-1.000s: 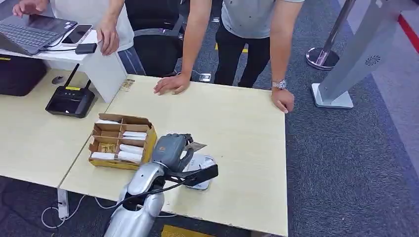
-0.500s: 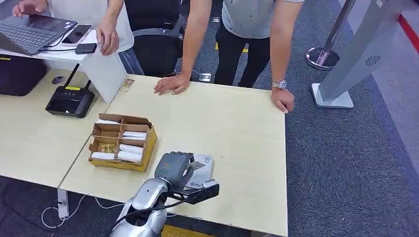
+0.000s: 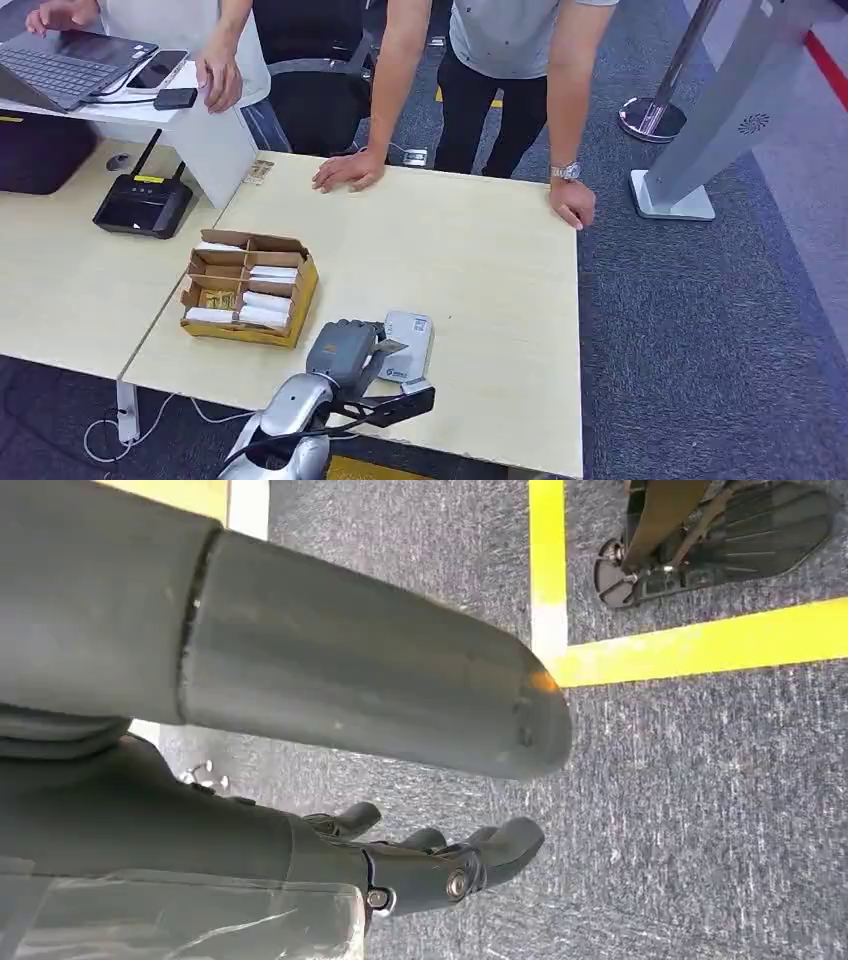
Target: Pass the card to the sensor for recognition and then transmit it.
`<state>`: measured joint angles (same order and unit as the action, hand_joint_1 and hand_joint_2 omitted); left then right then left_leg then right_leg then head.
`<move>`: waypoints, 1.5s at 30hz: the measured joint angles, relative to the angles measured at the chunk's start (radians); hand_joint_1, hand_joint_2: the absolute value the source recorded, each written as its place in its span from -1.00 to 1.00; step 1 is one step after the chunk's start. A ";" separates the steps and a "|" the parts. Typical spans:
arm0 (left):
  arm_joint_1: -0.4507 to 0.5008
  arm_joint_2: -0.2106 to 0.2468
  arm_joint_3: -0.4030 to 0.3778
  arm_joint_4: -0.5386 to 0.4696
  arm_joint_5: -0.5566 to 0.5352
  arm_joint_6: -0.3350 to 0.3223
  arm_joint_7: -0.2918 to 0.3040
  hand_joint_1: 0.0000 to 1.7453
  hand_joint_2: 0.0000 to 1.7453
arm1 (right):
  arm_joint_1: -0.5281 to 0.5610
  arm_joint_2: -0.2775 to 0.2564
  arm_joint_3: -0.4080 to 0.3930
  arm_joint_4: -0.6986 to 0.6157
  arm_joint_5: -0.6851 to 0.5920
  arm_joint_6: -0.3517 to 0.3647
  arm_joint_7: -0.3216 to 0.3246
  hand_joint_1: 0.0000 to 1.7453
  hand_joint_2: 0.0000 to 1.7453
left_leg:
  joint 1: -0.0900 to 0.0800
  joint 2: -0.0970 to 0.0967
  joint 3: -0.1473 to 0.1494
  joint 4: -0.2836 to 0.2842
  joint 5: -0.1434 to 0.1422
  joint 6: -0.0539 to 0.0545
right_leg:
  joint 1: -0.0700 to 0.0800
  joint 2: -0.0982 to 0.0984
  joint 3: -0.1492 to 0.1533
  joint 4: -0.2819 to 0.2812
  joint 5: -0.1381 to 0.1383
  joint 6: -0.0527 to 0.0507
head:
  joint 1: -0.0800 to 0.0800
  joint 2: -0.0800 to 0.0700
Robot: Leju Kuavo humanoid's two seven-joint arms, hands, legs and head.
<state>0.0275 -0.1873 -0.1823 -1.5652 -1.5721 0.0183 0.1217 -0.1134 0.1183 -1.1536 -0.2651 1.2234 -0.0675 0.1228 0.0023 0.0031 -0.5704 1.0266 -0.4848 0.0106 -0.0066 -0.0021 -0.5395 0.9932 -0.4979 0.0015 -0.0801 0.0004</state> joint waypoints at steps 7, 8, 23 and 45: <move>-0.004 0.005 0.000 -0.008 0.000 0.015 -0.011 1.00 1.00 | 0.000 0.000 0.000 0.000 0.001 0.002 0.000 -1.00 -1.00 | 0.000 0.000 0.000 0.000 0.000 0.000 | 0.000 0.000 0.000 0.000 0.000 0.000 | 0.000 0.000; -0.007 0.005 0.001 -0.013 0.000 0.018 -0.011 1.00 1.00 | 0.000 0.000 0.000 0.000 0.002 0.003 0.000 -1.00 -1.00 | 0.000 0.000 0.000 0.000 0.000 0.000 | 0.000 0.000 0.000 0.000 0.000 0.000 | 0.000 0.000; -0.207 0.062 0.191 -0.145 0.000 0.020 -0.032 1.00 1.00 | 0.000 0.000 0.000 0.000 0.025 0.014 -0.003 -1.00 -1.00 | 0.001 0.000 0.000 0.000 0.001 0.000 | 0.000 0.000 0.000 0.001 0.000 0.000 | 0.000 0.000; -0.325 0.290 0.272 -0.158 0.000 -0.018 0.137 1.00 1.00 | 0.000 0.000 0.000 0.005 0.040 0.021 -0.003 -1.00 -1.00 | 0.002 0.000 -0.001 -0.001 0.001 -0.001 | 0.001 0.001 -0.002 0.002 0.000 -0.001 | 0.000 0.000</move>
<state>-0.2979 0.1027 0.0901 -1.7231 -1.5721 0.0004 0.2583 -0.1132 0.1183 -1.1540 -0.2605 1.2638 -0.0462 0.1194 0.0040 0.0036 -0.5710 1.0260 -0.4834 0.0095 -0.0061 -0.0012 -0.5412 0.9950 -0.4980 0.0008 -0.0801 0.0004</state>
